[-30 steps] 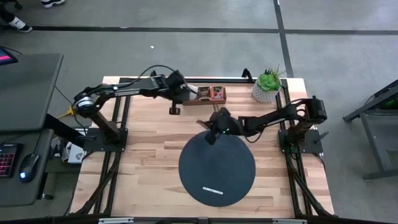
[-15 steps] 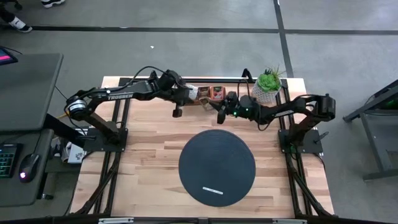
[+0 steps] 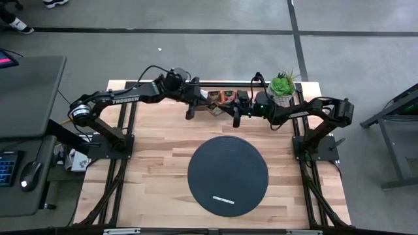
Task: Pick & Place Tea
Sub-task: Put the brown tea bag into the middle section of the wooden organizer
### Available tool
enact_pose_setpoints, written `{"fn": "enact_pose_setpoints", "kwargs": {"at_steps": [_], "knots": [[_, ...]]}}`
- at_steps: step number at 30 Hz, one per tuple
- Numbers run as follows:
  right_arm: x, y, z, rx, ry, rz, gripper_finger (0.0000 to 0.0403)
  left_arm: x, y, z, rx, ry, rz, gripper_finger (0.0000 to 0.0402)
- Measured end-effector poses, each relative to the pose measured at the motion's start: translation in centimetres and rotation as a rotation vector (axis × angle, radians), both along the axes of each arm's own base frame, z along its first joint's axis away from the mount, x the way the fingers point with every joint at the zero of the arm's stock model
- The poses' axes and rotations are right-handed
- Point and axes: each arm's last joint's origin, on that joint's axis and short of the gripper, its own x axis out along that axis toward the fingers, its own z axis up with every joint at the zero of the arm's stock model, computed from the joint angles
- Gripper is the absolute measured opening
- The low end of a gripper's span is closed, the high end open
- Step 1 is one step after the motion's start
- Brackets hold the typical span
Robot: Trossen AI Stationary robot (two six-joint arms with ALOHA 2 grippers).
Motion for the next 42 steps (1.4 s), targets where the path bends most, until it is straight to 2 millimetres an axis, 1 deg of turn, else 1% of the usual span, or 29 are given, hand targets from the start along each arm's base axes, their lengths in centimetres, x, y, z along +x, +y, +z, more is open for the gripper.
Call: {"fn": "enact_pose_setpoints", "kwargs": {"at_steps": [3, 5, 8, 11, 14, 19, 22, 24, 28, 30, 32, 34, 38, 42], "knots": [[-0.1, -0.1, 0.0, -0.005, 0.002, 0.017, 0.0, 0.1, 0.0, 0.5, 0.002, -0.017, -0.016, 0.0], [-0.1, -0.1, 0.0, -0.007, 0.001, 0.021, 0.0, 0.1, 0.0, 0.4, 0.009, -0.009, -0.019, 0.0004], [-0.1, -0.1, 0.0, -0.015, 0.004, 0.022, 0.0, -0.1, 0.0, 0.1, 0.01, 0.024, -0.016, 0.0021], [-0.1, -0.1, 0.0, -0.016, 0.005, 0.027, 0.0, -0.3, -0.1, -0.3, 0.004, 0.073, -0.025, 0.0055], [0.0, -0.1, 0.0, -0.016, 0.005, 0.03, 0.0, -0.5, -0.3, -0.6, -0.017, 0.102, -0.039, 0.0102], [0.0, 0.0, 0.0, -0.016, 0.005, 0.031, 0.0, -0.4, -0.4, -0.4, -0.046, 0.079, -0.073, 0.0178], [0.0, 0.0, 0.0, -0.016, 0.005, 0.031, 0.0, -0.4, -0.4, -0.5, -0.067, 0.083, -0.064, 0.0207], [0.0, 0.0, 0.0, -0.016, 0.005, 0.031, 0.0, -0.4, -0.4, -0.4, -0.078, 0.082, -0.058, 0.0217], [0.0, 0.0, 0.0, -0.016, 0.004, 0.032, 0.0, 0.0, -0.2, -0.4, -0.09, 0.055, -0.046, 0.0219], [0.0, 0.0, 0.0, -0.017, 0.004, 0.032, 0.0, 0.7, -0.1, -0.8, -0.108, 0.036, -0.039, 0.0215], [0.0, 0.0, 0.0, -0.017, 0.003, 0.031, 0.0, 0.9, 0.0, -1.1, -0.13, 0.038, -0.031, 0.0209], [0.0, 0.0, 0.0, -0.017, 0.003, 0.031, 0.0, 1.2, 0.1, -1.1, -0.123, 0.019, -0.034, 0.02], [0.0, 0.0, 0.0, -0.016, 0.002, 0.031, 0.0, 1.6, 0.3, -2.3, -0.174, 0.063, -0.025, 0.018], [0.0, 0.0, 0.0, -0.016, 0.002, 0.031, 0.0, 1.7, 0.4, -2.6, -0.19, 0.075, -0.015, 0.0145]]}}
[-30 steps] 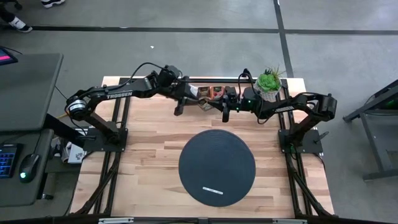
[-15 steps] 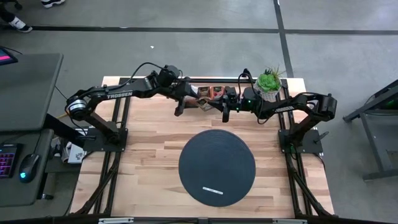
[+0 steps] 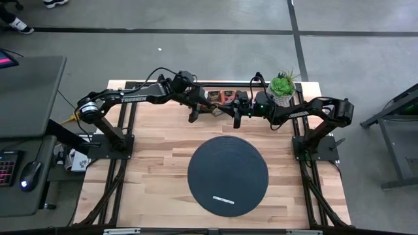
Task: Pick & Place Tea
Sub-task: Put the brown tea bag into the middle section of the wooden organizer
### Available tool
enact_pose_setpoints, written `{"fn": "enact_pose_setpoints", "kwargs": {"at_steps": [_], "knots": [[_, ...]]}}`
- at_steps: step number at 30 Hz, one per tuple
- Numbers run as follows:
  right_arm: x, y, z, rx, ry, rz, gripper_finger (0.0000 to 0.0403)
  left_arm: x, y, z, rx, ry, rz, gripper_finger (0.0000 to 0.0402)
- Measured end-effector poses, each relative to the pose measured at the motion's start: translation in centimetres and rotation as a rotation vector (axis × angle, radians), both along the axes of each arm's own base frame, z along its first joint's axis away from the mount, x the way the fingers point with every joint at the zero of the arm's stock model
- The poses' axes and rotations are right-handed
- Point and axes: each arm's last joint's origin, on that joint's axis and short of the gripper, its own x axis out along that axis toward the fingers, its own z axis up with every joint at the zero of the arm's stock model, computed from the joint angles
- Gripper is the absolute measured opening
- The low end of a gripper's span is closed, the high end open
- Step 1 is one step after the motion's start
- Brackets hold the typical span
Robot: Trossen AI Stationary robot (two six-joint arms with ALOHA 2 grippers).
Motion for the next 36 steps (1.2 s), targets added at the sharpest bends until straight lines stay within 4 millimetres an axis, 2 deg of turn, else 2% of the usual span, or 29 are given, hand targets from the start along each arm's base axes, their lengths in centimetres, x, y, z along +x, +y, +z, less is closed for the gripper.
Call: {"fn": "enact_pose_setpoints", "kwargs": {"at_steps": [3, 6, 8, 19, 23, 27, 32, 36], "knots": [[0.0, 0.0, 0.0, 0.0, 0.0, 0.0, 0.0, 0.0, 0.1, -0.1, 0.009, 0.011, 0.019, 0.0099], [0.0, 0.0, 0.0, -0.001, 0.0, 0.0, 0.0, 0.0, 0.1, -0.1, 0.013, 0.012, 0.026, 0.0035], [0.0, 0.0, 0.0, 0.0, 0.0, 0.0, 0.0, 0.0, 0.1, -0.1, 0.02, 0.011, 0.023, 0.001], [0.0, 0.0, 0.3, -0.021, -0.03, 0.02, 0.0008, 0.0, 0.1, 0.0, 0.039, 0.003, 0.013, 0.0001], [-0.4, -0.1, 1.1, -0.028, -0.063, 0.043, 0.0043, 0.0, 0.1, -0.1, 0.036, 0.011, 0.015, 0.0001], [-1.2, -0.7, 2.3, -0.03, -0.098, 0.048, 0.0099, -0.1, 0.1, -0.1, 0.035, 0.018, 0.02, 0.0], [-3.1, -1.1, 5.4, -0.042, -0.2, 0.016, 0.0172, -0.1, 0.2, -0.3, 0.049, 0.043, 0.056, 0.0], [-5.0, -0.9, 8.1, -0.094, -0.292, -0.03, 0.0213, -0.3, 0.3, 0.6, 0.125, 0.155, 0.085, 0.0]]}}
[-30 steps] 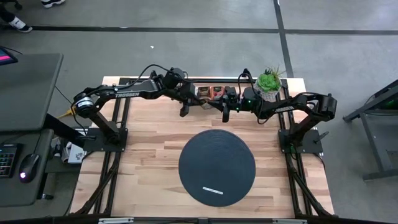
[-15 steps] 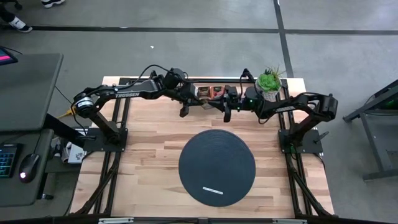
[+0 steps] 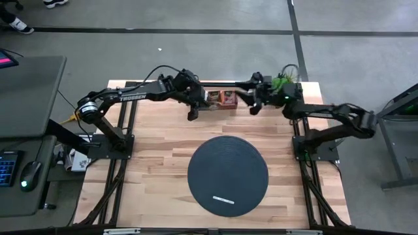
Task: Pick & Place Tea
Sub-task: Put the brown tea bag into the middle section of the wooden organizer
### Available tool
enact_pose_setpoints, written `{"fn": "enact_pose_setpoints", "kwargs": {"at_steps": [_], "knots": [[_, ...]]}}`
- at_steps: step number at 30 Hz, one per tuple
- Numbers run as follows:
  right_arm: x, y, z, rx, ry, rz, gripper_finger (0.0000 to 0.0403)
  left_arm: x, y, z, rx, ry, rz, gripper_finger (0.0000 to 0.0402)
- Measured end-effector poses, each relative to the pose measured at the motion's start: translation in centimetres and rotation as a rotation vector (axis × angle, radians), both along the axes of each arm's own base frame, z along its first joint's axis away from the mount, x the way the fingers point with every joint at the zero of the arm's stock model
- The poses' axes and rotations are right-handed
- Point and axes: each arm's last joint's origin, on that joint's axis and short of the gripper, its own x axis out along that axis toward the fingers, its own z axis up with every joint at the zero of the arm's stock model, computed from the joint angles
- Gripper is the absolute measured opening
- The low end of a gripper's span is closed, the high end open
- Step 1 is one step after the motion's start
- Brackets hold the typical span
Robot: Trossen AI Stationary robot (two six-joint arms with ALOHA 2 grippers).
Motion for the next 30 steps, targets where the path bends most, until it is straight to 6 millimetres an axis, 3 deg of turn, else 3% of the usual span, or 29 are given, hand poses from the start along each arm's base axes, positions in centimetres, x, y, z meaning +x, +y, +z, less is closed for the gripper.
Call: {"fn": "enact_pose_setpoints", "kwargs": {"at_steps": [9, 14, 23, 30], "knots": [[-4.6, 2.1, 5.1, -0.122, -0.148, -0.163, 0.0228, 3.4, -0.2, 0.8, 0.211, 0.25, -0.032, 0.0], [-6.7, 3.1, 6.7, -0.145, -0.216, -0.224, 0.023, 6.1, -0.6, -0.4, 0.306, 0.402, -0.034, 0.0], [-8.0, 3.7, 7.3, -0.147, -0.229, -0.241, 0.0232, 7.7, 0.3, -2.4, 0.297, 0.556, 0.006, 0.0], [-7.8, 3.6, 7.0, -0.133, -0.195, -0.238, 0.0232, 7.6, 1.2, -2.0, 0.352, 0.557, 0.076, 0.0]]}}
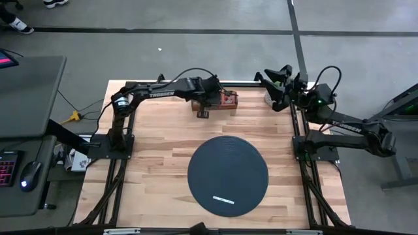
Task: Pick & Place Tea
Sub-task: Put the brown tea bag into the middle section of the wooden organizer
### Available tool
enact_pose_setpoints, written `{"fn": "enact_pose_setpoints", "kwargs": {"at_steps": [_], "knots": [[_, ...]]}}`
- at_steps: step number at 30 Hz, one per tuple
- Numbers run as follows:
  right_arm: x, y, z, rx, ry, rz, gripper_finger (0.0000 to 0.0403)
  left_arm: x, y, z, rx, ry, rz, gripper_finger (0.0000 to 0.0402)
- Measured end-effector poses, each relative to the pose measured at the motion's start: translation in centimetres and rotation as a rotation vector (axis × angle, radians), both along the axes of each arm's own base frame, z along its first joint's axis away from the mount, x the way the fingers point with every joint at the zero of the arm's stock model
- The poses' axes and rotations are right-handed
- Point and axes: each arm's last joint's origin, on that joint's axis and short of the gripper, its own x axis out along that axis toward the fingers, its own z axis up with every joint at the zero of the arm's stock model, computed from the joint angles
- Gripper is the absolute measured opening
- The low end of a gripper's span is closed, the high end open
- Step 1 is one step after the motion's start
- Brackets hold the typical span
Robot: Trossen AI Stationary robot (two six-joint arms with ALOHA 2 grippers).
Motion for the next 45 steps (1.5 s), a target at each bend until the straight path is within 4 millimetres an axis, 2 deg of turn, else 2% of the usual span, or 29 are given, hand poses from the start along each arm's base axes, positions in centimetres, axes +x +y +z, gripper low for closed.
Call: {"fn": "enact_pose_setpoints", "kwargs": {"at_steps": [12, 19, 24, 28, 45], "knots": [[0.1, 0.0, -0.1, 0.006, 0.011, 0.001, 0.0232, -0.5, 2.2, 0.4, 0.017, -0.062, 0.078, 0.0], [0.1, 0.0, -0.1, 0.006, 0.011, 0.001, 0.0232, -0.3, 2.2, 0.3, 0.007, -0.079, 0.069, 0.0], [0.1, 0.0, -0.1, 0.007, 0.013, 0.001, 0.0232, 0.4, 2.4, -1.8, -0.047, -0.056, 0.075, 0.0], [0.1, 0.0, -0.1, 0.009, 0.014, 0.004, 0.0232, 0.5, 2.5, -2.2, -0.058, -0.044, 0.081, 0.0], [0.2, 0.0, -0.3, 0.019, 0.034, 0.009, 0.0232, 0.2, 2.7, -2.4, -0.03, -0.014, 0.128, 0.0]]}}
